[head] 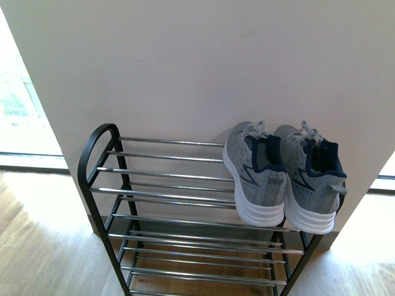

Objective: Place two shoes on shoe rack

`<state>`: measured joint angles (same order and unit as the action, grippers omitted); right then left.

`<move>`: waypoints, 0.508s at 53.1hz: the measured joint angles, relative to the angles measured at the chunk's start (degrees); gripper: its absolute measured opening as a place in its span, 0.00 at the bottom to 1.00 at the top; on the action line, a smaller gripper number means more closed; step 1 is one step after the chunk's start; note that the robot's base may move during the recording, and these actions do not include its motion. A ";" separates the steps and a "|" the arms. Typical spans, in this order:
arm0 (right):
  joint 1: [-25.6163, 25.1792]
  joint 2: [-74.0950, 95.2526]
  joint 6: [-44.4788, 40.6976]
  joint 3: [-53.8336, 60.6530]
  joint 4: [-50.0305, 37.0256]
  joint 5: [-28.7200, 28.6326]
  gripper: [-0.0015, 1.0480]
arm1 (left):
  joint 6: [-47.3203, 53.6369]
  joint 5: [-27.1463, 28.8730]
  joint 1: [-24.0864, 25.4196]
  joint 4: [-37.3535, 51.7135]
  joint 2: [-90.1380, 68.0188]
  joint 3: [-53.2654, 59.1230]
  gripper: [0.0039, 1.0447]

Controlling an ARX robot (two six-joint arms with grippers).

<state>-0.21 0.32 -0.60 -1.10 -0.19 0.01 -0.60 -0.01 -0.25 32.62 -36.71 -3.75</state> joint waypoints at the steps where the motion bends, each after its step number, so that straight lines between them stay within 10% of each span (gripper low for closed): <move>1: 0.00 0.00 0.00 0.00 0.00 0.00 0.91 | -0.02 0.02 0.00 -0.70 0.92 0.28 0.01; 27: 0.00 0.00 0.00 0.00 0.00 0.00 0.91 | 0.00 0.02 0.00 -8.72 12.66 2.97 0.01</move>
<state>-0.21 0.32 -0.60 -1.10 -0.19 0.01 -0.60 0.01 -0.25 23.90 -24.05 -0.78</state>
